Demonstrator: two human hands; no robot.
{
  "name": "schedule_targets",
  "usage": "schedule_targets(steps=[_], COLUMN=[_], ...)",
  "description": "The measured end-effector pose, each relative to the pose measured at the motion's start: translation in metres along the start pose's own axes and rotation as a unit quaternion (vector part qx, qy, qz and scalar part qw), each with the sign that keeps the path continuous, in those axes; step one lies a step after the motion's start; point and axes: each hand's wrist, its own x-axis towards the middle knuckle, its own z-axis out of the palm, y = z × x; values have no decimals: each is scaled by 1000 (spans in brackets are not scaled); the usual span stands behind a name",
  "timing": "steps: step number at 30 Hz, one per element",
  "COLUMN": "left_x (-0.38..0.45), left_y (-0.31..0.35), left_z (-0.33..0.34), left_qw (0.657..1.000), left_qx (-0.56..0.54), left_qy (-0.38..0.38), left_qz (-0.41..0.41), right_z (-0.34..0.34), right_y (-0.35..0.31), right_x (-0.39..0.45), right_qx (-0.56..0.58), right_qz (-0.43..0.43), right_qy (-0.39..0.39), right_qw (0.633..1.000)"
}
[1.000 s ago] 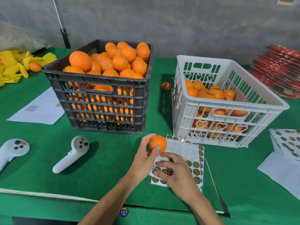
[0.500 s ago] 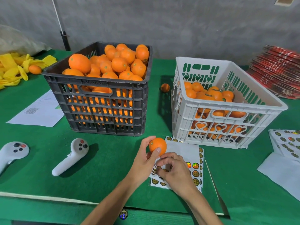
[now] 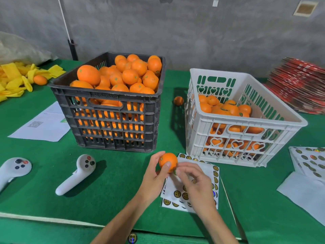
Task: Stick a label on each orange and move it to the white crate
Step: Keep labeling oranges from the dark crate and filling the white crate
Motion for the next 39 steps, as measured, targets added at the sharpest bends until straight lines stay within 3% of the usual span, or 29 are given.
schedule_targets(steps=[3,8,12,17,22,25,29,31,36,39], left_x=[1,3,10,31,60,79,99,109,148,181], left_y=[8,35,62,109,152,172,196,211,235,243], left_z=[3,11,15,19,27,33,41,37,-6,-42], left_qw=[999,993,992,989,983,977,968,954,924,859], left_qx=[-53,-120,-116,-105,-49,6,79,146,272,424], left_qy=[0,13,18,-7,-91,-132,-146,-131,18,114], left_qz=[5,9,51,106,151,166,188,226,267,262], right_z=[5,10,8,-11,-38,-52,-64,-70,-88,-87], right_y=[-18,-31,-49,-84,-114,-127,-131,-132,-134,-135], right_x=[14,24,30,52,80,96,113,123,157,168], right_qx=[76,35,15,94,-16,-17,-1,-47,-259,-284], right_qz=[27,-12,-65,-24,-96,-131,-134,-145,-160,-174], right_qy=[26,81,83,32,-81,-79,-13,37,204,251], right_qw=[996,996,994,995,992,988,991,988,931,909])
